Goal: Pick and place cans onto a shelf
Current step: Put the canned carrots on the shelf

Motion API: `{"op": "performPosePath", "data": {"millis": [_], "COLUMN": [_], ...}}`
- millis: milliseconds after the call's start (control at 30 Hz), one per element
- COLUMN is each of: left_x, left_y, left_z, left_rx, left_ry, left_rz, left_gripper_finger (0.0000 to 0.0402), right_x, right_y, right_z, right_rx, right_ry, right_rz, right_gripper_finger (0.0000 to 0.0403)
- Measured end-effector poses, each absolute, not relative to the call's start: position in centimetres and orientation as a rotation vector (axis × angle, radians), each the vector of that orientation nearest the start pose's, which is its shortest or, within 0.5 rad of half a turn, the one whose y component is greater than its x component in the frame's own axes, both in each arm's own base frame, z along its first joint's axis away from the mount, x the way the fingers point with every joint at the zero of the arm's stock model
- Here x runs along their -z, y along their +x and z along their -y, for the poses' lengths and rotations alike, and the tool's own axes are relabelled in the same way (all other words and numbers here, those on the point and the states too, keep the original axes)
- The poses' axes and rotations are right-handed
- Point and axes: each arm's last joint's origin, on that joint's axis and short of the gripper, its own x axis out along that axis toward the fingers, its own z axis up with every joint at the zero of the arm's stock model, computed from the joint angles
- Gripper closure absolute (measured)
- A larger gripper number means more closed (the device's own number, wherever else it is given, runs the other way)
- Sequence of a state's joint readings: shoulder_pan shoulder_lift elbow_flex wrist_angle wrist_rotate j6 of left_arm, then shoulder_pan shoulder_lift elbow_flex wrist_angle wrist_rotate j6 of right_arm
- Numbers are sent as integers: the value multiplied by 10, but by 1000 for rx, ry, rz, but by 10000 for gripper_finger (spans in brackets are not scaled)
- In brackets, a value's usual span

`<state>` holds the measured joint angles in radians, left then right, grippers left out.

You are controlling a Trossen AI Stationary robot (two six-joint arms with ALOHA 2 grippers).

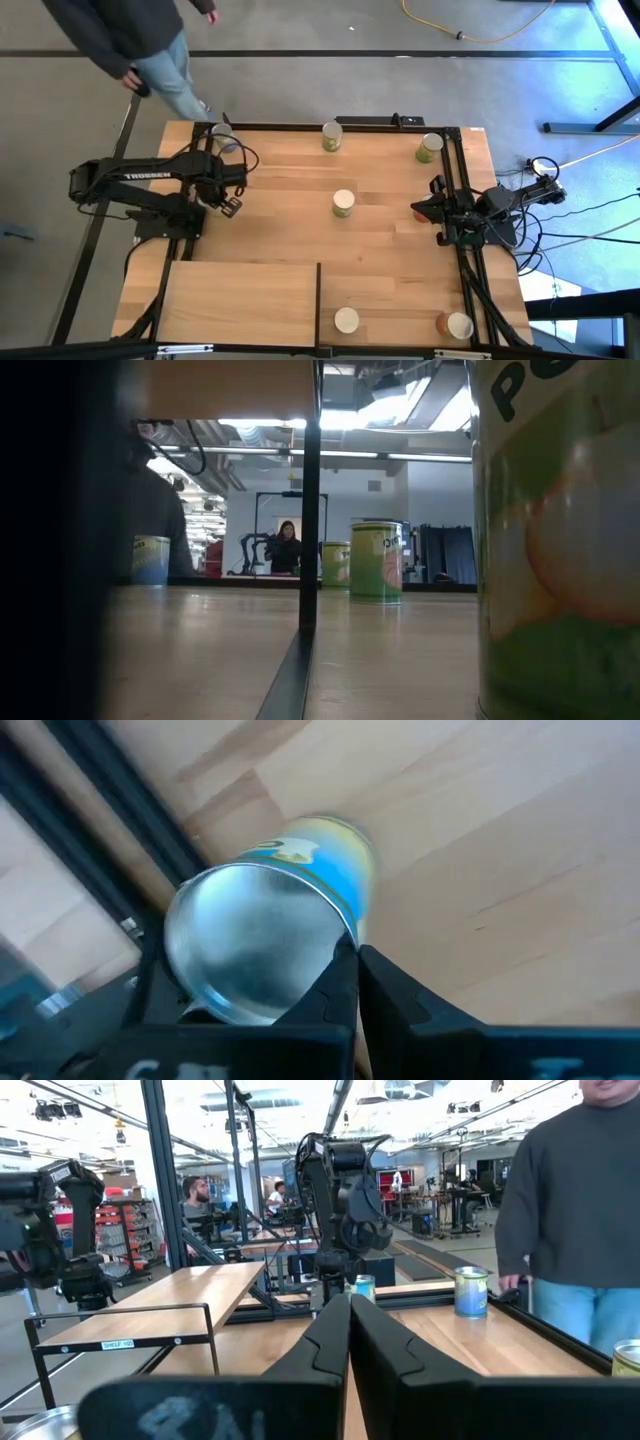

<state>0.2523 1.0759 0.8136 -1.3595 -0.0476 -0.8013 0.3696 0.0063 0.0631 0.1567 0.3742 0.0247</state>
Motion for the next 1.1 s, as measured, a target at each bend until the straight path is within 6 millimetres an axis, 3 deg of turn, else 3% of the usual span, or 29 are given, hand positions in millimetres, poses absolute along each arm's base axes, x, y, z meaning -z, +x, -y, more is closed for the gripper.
{"op": "performPosePath", "data": {"millis": [267, 667, 1100], "left_x": [-270, -345, -414], "left_y": [139, 146, 197], "left_z": [-37, -21, 25], "left_rx": [-855, -688, -222], "left_ry": [-782, -719, -407], "left_rz": [-1406, -1265, -1196], "left_gripper_finger": [401, 401, 401], "right_x": [-199, -199, -199], "right_y": [87, 88, 88], "right_z": [-23, -23, -23], "right_rx": [2, 3, 4], "right_ry": [100, 99, 98], "right_rz": [200, 199, 198], "right_gripper_finger": [387, 387, 387]}}
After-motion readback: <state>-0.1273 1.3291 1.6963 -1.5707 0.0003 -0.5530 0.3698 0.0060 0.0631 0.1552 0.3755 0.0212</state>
